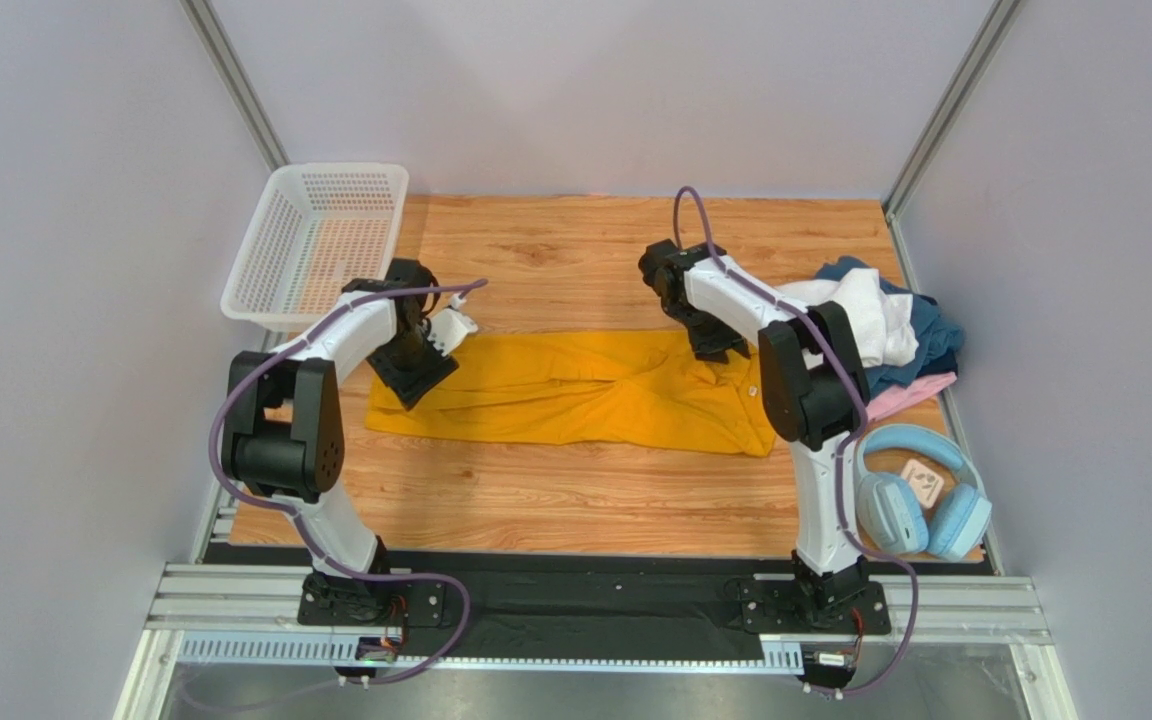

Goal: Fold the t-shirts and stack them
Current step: Fold the other side of the tshirt into a rectangle, then rotate the tshirt 80 degrees

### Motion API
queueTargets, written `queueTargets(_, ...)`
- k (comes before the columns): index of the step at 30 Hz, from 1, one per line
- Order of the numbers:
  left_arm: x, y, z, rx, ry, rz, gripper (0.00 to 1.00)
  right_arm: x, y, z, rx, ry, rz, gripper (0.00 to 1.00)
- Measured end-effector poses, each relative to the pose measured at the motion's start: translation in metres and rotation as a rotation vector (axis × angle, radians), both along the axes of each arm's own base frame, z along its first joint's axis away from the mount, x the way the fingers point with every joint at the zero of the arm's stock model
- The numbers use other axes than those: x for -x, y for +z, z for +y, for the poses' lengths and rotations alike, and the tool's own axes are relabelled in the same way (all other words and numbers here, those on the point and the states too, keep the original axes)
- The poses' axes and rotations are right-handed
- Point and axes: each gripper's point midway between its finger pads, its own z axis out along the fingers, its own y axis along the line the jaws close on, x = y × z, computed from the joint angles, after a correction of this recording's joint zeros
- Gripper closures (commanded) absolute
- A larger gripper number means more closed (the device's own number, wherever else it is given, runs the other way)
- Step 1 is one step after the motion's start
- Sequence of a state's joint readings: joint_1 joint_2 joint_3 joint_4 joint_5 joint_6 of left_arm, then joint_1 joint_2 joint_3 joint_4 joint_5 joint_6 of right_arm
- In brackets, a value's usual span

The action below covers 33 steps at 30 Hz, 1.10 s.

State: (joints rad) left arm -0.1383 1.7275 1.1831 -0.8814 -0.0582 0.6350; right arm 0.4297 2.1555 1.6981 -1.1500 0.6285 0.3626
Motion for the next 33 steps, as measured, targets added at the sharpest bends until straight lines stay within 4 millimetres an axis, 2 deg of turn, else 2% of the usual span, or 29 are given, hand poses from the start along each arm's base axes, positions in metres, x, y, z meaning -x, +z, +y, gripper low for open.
queueTargets(3, 0.000, 0.000, 0.001, 0.000, 0.002, 0.000, 0.36, -0.003, 0.025, -0.011, 0.049, -0.025, -0.073, 0.58)
queueTargets(7, -0.001, 0.000, 0.000, 0.003, 0.002, -0.002, 0.36, -0.007, 0.078, -0.016, 0.037, -0.044, -0.232, 0.57)
queueTargets(10, -0.001, 0.000, -0.002, 0.014, 0.001, -0.003, 0.36, -0.001, 0.113, 0.009, -0.143, -0.013, -0.342, 0.59)
queueTargets(13, -0.003, 0.001, -0.005, 0.028, -0.001, -0.004, 0.36, 0.015, 0.128, 0.045, -0.350, 0.052, -0.378, 0.63)
queueTargets(15, -0.002, 0.000, -0.008, 0.047, -0.003, -0.001, 0.35, 0.026, 0.118, 0.068, -0.443, 0.089, -0.351, 0.65)
queueTargets(17, -0.001, 0.000, -0.011, 0.061, -0.005, 0.003, 0.35, 0.035, 0.094, 0.085, -0.500, 0.113, -0.286, 0.68)
queueTargets(18, 0.000, -0.001, -0.012, 0.069, -0.006, 0.005, 0.35, 0.041, 0.077, 0.092, -0.521, 0.115, -0.239, 0.69)
queueTargets(20, 0.005, -0.002, -0.015, 0.084, -0.010, 0.019, 0.35, 0.050, 0.042, 0.099, -0.543, 0.103, -0.147, 0.70)
queueTargets(23, 0.017, -0.003, -0.023, 0.119, -0.023, 0.059, 0.35, 0.060, 0.006, 0.103, -0.547, 0.081, -0.047, 0.73)
queueTargets(25, 0.024, -0.003, -0.027, 0.137, -0.029, 0.085, 0.35, 0.062, -0.006, 0.106, -0.551, 0.071, -0.017, 0.74)
queueTargets(33, 0.052, -0.003, -0.040, 0.193, -0.057, 0.205, 0.35, 0.058, -0.016, 0.110, -0.554, 0.060, -0.011, 0.76)
